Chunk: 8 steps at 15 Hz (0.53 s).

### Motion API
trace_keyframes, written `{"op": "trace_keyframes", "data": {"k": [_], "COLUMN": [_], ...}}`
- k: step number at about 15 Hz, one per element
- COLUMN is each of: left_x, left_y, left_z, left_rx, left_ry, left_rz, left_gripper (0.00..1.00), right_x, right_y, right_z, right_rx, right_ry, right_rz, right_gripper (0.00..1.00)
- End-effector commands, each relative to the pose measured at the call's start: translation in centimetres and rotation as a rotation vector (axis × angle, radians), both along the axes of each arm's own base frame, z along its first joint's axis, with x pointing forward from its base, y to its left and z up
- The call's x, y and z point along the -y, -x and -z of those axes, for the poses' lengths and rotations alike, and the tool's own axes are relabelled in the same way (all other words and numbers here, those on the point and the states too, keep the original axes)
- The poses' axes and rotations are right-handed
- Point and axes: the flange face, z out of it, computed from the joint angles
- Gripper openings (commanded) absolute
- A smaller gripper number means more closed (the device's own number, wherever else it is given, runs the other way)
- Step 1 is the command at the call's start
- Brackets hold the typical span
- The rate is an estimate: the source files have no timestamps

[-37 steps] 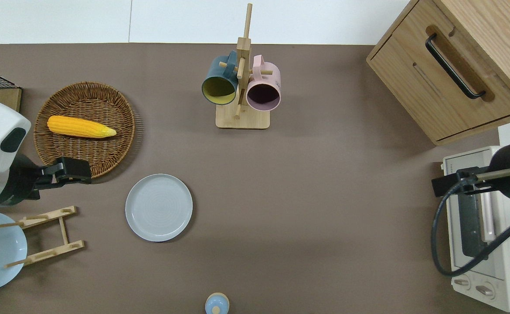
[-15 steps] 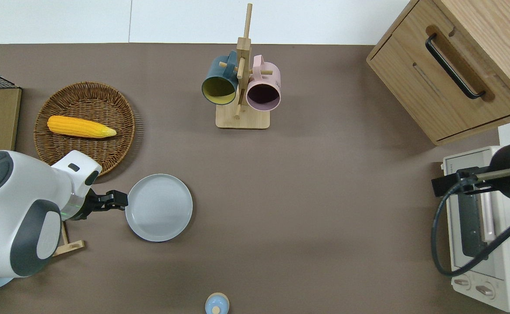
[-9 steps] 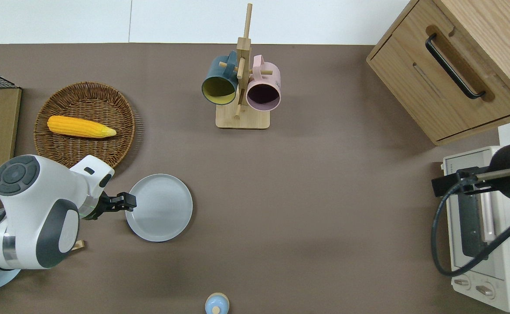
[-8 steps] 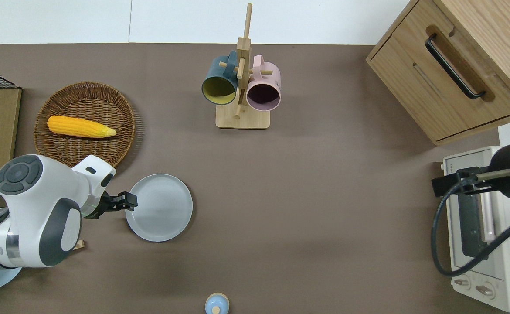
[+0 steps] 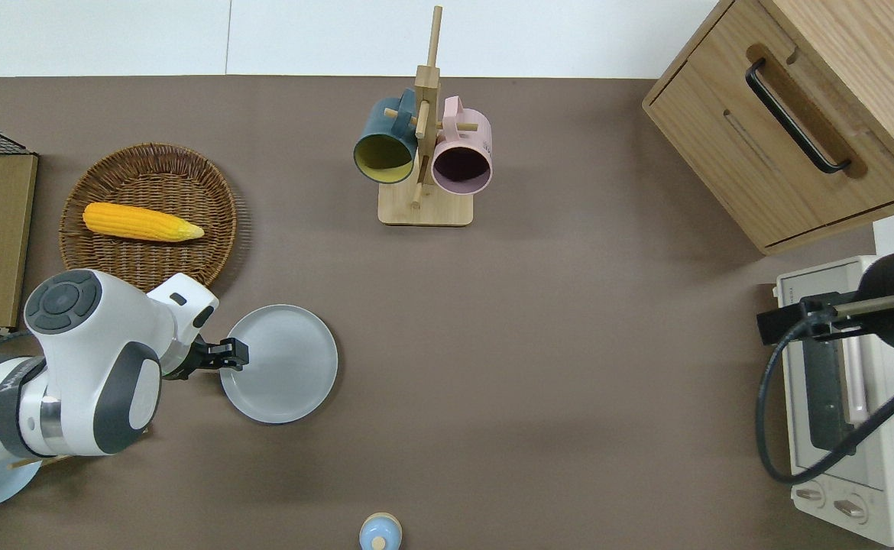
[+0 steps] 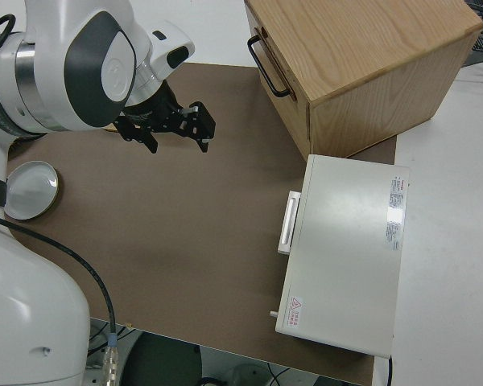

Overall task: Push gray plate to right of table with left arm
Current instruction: 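Move the left gripper to the near edge of the gray plate, then push the gray plate with the left gripper away from the basket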

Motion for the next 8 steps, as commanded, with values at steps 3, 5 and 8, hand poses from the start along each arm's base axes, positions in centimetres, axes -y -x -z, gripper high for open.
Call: {"op": "trace_keyframes", "data": {"k": [3,5,8], "left_x": [0.2,0.8,0.9], "left_y": [0.7,0.9,0.9], "left_z": [0.9,1.5,2.4], "left_rx": [0.003,0.012,0.008], "left_ry": [0.01,0.044,0.046], "left_rz": [0.065,0.038,0.036], "left_gripper": [0.69,0.51,0.44], "right_x": [0.0,0.0,0.0], "right_y": [0.4,0.4,0.4], "right_z": [-0.3,-0.3,-0.3], "right_rx": [0.001,0.001,0.001], "right_ry": [-0.001,-0.001,-0.001], "right_rz": [-0.007,-0.007,-0.007], "right_gripper": [0.996,0.996,0.996]}}
